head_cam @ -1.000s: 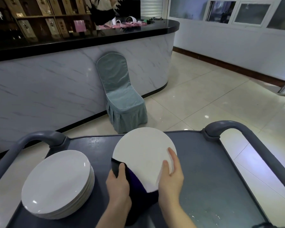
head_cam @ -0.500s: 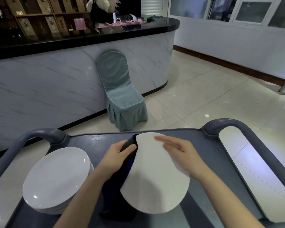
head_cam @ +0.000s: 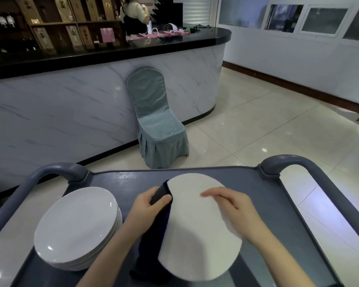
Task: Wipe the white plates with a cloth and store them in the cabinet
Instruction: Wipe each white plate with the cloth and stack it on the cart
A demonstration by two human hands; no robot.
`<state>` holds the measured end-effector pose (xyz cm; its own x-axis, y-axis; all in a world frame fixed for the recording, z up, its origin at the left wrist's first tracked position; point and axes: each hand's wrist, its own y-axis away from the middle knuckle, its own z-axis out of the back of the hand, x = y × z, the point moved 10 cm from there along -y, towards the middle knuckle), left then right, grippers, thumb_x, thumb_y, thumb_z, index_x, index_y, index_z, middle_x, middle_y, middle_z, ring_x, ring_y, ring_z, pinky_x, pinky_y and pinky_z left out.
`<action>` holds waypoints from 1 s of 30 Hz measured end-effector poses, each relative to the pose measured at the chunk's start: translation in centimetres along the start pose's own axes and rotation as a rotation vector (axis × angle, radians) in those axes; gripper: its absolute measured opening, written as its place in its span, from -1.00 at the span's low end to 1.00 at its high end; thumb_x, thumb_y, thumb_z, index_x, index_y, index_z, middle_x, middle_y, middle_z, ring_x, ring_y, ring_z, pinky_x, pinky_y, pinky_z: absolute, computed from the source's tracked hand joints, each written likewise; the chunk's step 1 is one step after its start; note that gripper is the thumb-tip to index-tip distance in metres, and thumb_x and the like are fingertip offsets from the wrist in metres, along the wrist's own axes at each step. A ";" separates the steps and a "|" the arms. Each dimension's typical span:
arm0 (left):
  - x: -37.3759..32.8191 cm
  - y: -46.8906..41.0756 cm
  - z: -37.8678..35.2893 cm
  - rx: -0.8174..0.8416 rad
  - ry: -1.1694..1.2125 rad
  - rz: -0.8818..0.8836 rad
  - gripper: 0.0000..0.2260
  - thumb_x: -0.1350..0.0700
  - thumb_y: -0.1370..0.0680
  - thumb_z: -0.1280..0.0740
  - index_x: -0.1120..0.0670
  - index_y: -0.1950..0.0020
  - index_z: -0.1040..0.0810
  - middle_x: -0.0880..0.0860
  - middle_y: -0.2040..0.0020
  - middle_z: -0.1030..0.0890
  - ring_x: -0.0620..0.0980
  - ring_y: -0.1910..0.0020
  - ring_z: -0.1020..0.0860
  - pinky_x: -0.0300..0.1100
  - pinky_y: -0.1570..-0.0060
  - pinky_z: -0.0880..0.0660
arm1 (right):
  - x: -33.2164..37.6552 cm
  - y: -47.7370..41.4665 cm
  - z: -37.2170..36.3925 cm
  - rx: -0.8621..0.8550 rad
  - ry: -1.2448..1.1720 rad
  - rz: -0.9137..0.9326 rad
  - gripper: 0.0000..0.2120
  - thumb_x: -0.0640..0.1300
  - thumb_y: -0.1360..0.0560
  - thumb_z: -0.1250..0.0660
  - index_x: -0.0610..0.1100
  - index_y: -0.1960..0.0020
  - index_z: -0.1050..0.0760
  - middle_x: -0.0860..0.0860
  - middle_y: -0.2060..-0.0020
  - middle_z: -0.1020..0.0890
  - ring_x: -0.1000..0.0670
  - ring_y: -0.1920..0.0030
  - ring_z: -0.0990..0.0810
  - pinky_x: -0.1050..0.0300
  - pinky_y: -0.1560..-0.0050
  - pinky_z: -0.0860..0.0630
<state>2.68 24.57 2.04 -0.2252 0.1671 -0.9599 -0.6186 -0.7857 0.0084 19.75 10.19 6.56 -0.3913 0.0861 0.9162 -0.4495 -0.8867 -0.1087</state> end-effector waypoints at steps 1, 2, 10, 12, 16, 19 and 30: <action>-0.3 -0.1 -0.6 0.058 -0.047 -0.019 -0.92 0.09 -0.54 -0.40 0.04 0.15 -0.60 -0.06 0.28 -0.64 -0.21 0.32 -0.53 -0.37 0.27 -0.45 | 0.4 -0.2 -0.7 0.080 0.045 0.014 -0.66 -0.33 -0.61 -0.25 0.02 0.00 -0.70 0.25 0.00 -0.70 0.25 -0.14 -0.60 0.35 -0.21 -0.43; -0.5 -0.2 -1.1 0.085 -0.073 -0.025 -0.91 0.05 -0.52 -0.40 0.02 0.15 -0.60 -0.09 0.28 -0.64 -0.21 0.32 -0.52 -0.38 0.27 -0.44 | 0.6 -0.4 -1.2 0.123 0.068 0.018 -0.69 -0.32 -0.61 -0.26 0.01 -0.03 -0.70 0.25 -0.02 -0.70 0.25 -0.15 -0.60 0.34 -0.22 -0.43; 6.6 5.9 -2.5 -0.599 0.505 0.482 -0.82 0.05 -0.59 -0.33 0.09 -0.12 -0.60 0.08 -0.11 -0.65 0.09 -0.12 -0.58 0.09 -0.25 -0.49 | -1.1 -1.1 1.0 -0.374 -0.241 -0.126 -0.62 -0.35 -0.60 -0.24 0.02 -0.27 -0.57 0.25 -0.15 -0.61 0.37 -0.12 -0.55 0.59 -0.09 -0.33; 7.4 7.5 -4.1 -0.703 0.611 0.596 -0.62 0.03 -0.61 -0.30 0.15 -0.38 -0.46 0.11 -0.29 -0.55 0.13 -0.27 -0.50 0.09 -0.36 -0.40 | -3.0 1.1 -0.4 -0.593 -0.267 -0.245 -0.58 -0.29 -0.63 -0.19 0.10 -0.36 -0.50 0.32 -0.16 -0.56 0.30 -0.12 -0.51 0.54 -0.09 -0.31; 6.4 6.4 -2.1 -0.699 0.557 0.509 -0.75 0.06 -0.61 -0.30 0.08 -0.26 -0.53 0.06 -0.17 -0.61 0.10 -0.18 -0.55 0.05 -0.26 -0.47 | -5.3 3.3 -2.9 -0.599 -0.352 -0.302 -0.56 -0.18 -0.64 -0.20 0.24 -0.41 -0.36 0.49 -0.13 -0.49 0.20 -0.18 -0.51 0.17 -0.23 -0.40; 5.2 4.2 -0.1 -0.543 0.458 0.385 -0.93 0.08 -0.61 -0.31 -0.01 0.01 -0.59 -0.01 0.06 -0.69 -0.01 0.02 -0.62 -0.08 -0.02 -0.55 | -5.0 1.2 -1.4 -0.406 -0.347 -0.251 -0.61 -0.20 -0.58 -0.31 0.18 -0.30 -0.44 0.38 -0.09 -0.60 0.22 -0.15 -0.58 0.13 -0.14 -0.51; -0.6 -0.9 -1.6 0.130 -0.084 0.121 -0.82 0.04 -0.58 -0.34 0.16 0.04 -0.59 0.14 0.13 -0.67 -0.11 0.25 -0.53 -0.20 0.16 -0.45 | 0.0 -3.5 -2.2 0.219 0.150 -0.038 -0.86 -0.03 -0.62 -0.30 0.08 -0.09 -0.62 0.23 0.00 -0.69 0.19 -0.07 -0.62 0.17 -0.18 -0.50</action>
<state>4.55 24.21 2.15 -0.3626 0.1292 -0.9230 -0.6742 -0.7201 0.1641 19.55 14.24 6.14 -0.4993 0.1730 0.8490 -0.2881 -0.9572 0.0256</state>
